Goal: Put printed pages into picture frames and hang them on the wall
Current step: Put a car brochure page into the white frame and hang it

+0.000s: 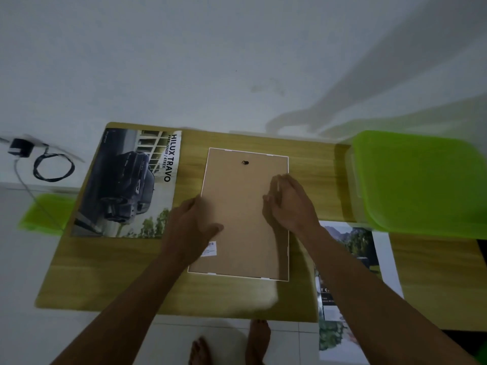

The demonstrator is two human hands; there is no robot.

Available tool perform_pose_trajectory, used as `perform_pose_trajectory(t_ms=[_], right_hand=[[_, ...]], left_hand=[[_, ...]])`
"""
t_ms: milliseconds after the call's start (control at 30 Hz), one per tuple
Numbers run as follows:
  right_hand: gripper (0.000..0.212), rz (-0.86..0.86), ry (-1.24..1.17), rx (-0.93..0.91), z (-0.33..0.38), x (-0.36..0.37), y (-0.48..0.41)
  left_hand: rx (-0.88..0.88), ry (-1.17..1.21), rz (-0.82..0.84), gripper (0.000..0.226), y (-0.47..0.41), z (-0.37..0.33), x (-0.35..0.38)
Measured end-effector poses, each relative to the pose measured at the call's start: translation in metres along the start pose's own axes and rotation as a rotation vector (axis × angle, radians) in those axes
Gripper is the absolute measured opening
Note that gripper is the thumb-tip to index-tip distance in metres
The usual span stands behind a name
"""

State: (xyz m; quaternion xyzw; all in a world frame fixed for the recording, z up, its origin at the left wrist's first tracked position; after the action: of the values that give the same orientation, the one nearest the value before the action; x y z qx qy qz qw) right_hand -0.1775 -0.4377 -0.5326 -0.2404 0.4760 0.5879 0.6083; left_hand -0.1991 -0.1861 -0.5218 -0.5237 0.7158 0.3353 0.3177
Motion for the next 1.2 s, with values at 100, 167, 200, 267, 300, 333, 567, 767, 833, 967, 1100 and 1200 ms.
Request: perform_pose_trajectory(t_ms=[100,167,200,267,300,333,567,767,833,967,1100,1200], right_hand=[[0.04,-0.06,0.038,-0.138,0.027,-0.008,-0.026],[0.038,-0.037,0.068,-0.174,0.042,-0.007,-0.041],[0.039,-0.02,0.078,-0.186,0.047,-0.003,-0.048],[0.036,-0.022,0.096,-0.204,0.054,0.007,-0.059],[0.034,-0.048,0.11,-0.212,0.055,0.013,-0.064],[0.033,-0.078,0.125,-0.211,0.057,0.017,-0.067],[0.034,-0.179,0.175,-0.131,0.065,0.028,-0.078],[0.021,-0.256,0.077,-0.154,0.078,0.028,-0.076],[0.02,-0.3,0.035,-0.17,0.079,0.026,-0.074],[0.019,-0.384,-0.001,-0.194,0.082,0.022,-0.07],[0.021,-0.398,0.02,-0.195,0.084,0.019,-0.07],[0.037,-0.361,0.033,-0.196,0.088,0.015,-0.066]], left_hand=[[-0.018,0.068,0.096,0.107,0.034,0.007,0.013],[-0.052,0.07,0.177,0.127,0.052,0.017,0.026],[-0.044,0.04,0.199,0.132,0.059,0.021,0.031],[-0.047,-0.019,0.207,0.134,0.066,0.025,0.036],[-0.054,-0.027,0.193,0.132,0.066,0.025,0.036],[-0.058,-0.029,0.185,0.131,0.065,0.024,0.036],[-0.095,-0.056,0.207,0.131,0.064,0.018,0.033],[-0.145,-0.112,0.238,0.133,0.055,0.014,0.027],[-0.151,-0.124,0.246,0.133,0.053,0.012,0.025],[-0.176,-0.092,0.186,0.122,0.049,0.007,0.02],[-0.154,-0.1,0.025,0.092,0.031,0.004,0.01],[-0.182,-0.066,0.047,0.093,0.007,0.006,0.007]])
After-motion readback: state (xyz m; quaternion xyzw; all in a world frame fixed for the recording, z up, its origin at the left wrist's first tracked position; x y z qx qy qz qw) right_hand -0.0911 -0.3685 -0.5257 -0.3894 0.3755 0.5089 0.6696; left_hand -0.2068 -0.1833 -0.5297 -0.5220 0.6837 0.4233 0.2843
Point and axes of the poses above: each hand's wrist, its own y-axis away from the middle knuckle, its own x-axis out of the palm, z = x × y, the point moved 5 cm from there along -y, towards the middle knuckle, and after that the axes turned 4 degrees about x, right-handed, at the moved point
